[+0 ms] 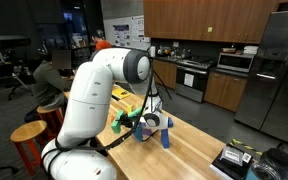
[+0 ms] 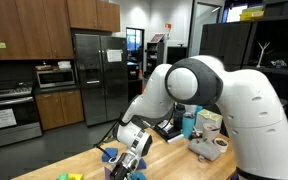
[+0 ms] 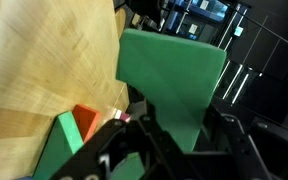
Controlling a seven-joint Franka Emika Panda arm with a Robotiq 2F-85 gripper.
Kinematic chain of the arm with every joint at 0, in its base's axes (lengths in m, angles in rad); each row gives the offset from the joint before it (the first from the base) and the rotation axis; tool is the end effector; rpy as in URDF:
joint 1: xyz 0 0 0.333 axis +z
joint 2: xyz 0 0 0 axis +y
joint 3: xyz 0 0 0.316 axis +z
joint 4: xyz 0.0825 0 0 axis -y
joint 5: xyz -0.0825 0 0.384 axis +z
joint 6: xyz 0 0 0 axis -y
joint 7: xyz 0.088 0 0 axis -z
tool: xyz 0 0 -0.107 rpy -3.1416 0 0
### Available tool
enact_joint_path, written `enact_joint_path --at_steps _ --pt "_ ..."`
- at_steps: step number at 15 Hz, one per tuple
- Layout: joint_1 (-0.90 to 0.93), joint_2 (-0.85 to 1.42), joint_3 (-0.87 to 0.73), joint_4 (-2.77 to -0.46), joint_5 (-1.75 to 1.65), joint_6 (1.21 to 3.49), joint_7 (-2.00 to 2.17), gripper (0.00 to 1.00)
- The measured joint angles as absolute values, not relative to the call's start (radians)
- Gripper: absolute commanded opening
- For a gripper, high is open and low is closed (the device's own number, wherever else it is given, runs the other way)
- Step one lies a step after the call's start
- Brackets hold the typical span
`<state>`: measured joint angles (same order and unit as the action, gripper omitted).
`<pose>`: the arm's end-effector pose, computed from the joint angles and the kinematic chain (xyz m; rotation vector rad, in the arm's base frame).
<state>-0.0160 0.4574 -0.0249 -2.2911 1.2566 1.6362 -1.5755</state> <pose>0.4476 0.0770 0.1564 -1.6807 -0.5296 -0.1103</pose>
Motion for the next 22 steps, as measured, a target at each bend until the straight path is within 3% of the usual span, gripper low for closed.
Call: enact_joint_path --at_steps 22 --pt "-0.068 0.577 -0.046 -2.181 1.205 1.557 -1.429 0.21"
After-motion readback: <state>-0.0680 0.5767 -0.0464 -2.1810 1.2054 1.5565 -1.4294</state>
